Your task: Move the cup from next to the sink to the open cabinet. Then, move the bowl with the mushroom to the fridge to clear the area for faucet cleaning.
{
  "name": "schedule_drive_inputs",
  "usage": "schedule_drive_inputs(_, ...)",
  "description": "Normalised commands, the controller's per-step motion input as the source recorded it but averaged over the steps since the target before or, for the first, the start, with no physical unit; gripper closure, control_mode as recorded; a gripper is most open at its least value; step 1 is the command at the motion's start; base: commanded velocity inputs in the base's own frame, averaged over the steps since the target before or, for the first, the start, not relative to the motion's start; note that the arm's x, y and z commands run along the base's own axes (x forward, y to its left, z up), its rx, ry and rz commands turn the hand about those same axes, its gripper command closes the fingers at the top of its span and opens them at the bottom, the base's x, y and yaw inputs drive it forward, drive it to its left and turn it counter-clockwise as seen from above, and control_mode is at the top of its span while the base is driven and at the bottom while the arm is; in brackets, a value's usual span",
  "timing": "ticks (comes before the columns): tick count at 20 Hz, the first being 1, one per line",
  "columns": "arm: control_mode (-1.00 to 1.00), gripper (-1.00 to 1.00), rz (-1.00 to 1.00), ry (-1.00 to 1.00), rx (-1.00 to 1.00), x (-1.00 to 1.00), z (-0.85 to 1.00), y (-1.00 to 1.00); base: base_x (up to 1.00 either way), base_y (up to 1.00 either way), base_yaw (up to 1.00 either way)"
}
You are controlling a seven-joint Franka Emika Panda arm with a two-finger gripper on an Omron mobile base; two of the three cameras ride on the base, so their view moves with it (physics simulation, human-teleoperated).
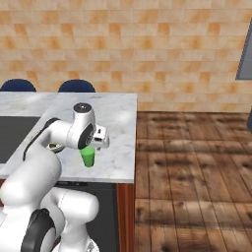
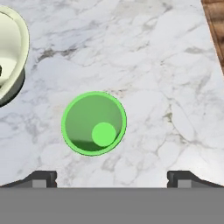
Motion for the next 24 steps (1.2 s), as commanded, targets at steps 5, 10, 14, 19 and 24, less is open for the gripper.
schedule_drive_inputs(5, -1.00, -1.00, 0.00, 0.10, -0.02, 0.05, -0.40, 0.00, 0.00, 0.00, 0.00)
schedule_drive_inputs(10, -1.00, -1.00, 0.00, 0.06, -0.01, 0.14, -0.32, 0.00, 0.00, 0.00, 0.00)
schedule_drive_inputs(14, -1.00, -1.00, 0.00, 0.00, 0.00, 0.15, -0.04, 0.00, 0.00, 0.00, 0.00)
schedule_drive_inputs(19, -1.00, -1.00, 0.00, 0.01, 0.00, -0.01, 0.00, 0.00, 0.00, 0.00, 0.00)
schedule_drive_inputs(24, -1.00, -1.00, 0.00, 0.06, 0.00, 0.09, 0.00, 0.00, 0.00, 0.00, 0.00)
